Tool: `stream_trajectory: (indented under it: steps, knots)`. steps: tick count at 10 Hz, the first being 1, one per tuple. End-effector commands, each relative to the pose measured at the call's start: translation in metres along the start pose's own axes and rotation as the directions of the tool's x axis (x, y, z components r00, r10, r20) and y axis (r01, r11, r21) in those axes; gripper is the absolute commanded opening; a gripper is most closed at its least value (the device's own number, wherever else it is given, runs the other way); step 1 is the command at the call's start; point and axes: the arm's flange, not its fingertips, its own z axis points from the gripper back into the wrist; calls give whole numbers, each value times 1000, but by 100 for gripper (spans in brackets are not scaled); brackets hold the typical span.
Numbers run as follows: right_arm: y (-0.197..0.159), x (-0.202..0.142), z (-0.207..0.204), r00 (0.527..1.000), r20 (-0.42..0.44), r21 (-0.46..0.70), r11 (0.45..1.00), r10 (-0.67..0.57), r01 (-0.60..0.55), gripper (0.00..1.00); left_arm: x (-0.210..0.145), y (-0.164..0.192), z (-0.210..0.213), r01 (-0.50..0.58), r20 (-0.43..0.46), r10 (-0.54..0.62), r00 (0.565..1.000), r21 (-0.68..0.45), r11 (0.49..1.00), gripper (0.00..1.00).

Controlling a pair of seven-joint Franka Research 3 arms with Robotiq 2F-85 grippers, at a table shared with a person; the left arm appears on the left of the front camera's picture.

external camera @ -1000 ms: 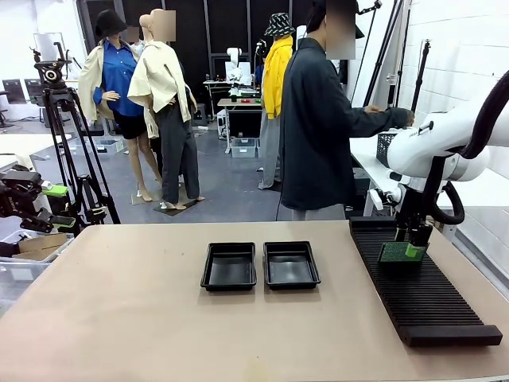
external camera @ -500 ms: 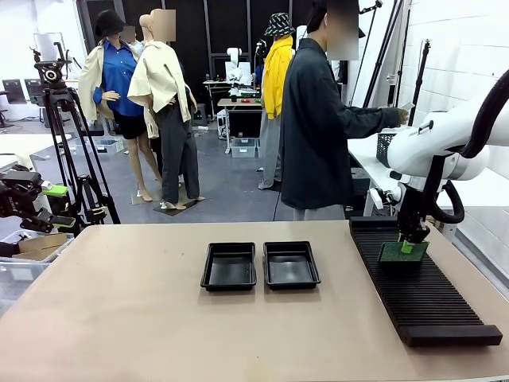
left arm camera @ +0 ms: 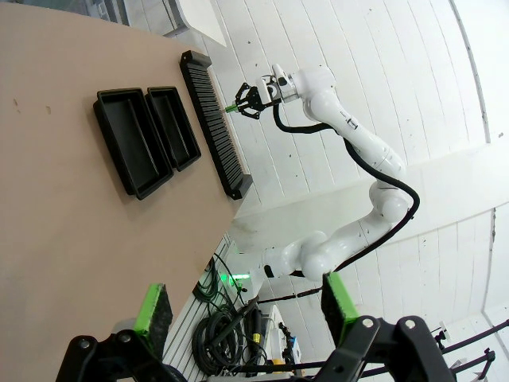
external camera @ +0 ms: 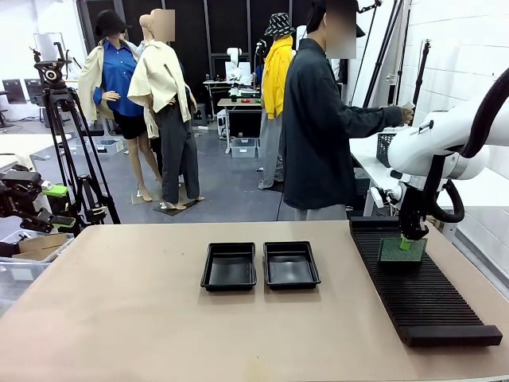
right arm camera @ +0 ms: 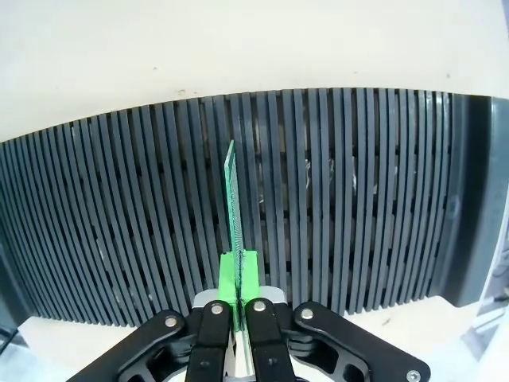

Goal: Inspect and transfer BCBs to ESD trays.
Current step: Pick up the Blank PCB from the PCB Rack and place it in the left ESD tray.

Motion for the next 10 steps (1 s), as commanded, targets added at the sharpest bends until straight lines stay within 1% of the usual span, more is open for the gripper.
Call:
stream_trajectory:
  steps: [1, 5, 7, 10]
  knots:
    - [-5, 1, 1, 1000, -19, 30, 999, -19, 19, 0, 0, 0, 1, 2, 11, -2, 1000, 6, 1000, 100]
    - [-6, 1, 5, 1000, -7, 18, 1000, -13, 13, 0, 0, 0, 1, 2, 11, -2, 1000, 6, 1000, 100]
    - [0, 7, 19, 999, -16, 1, 1000, 31, -31, 0, 0, 0, 1, 2, 11, -2, 1000, 6, 1000, 100]
    - [5, 14, 41, 998, -49, -40, 998, 37, -39, 0, 0, 0, 1, 2, 11, -2, 1000, 6, 1000, 100]
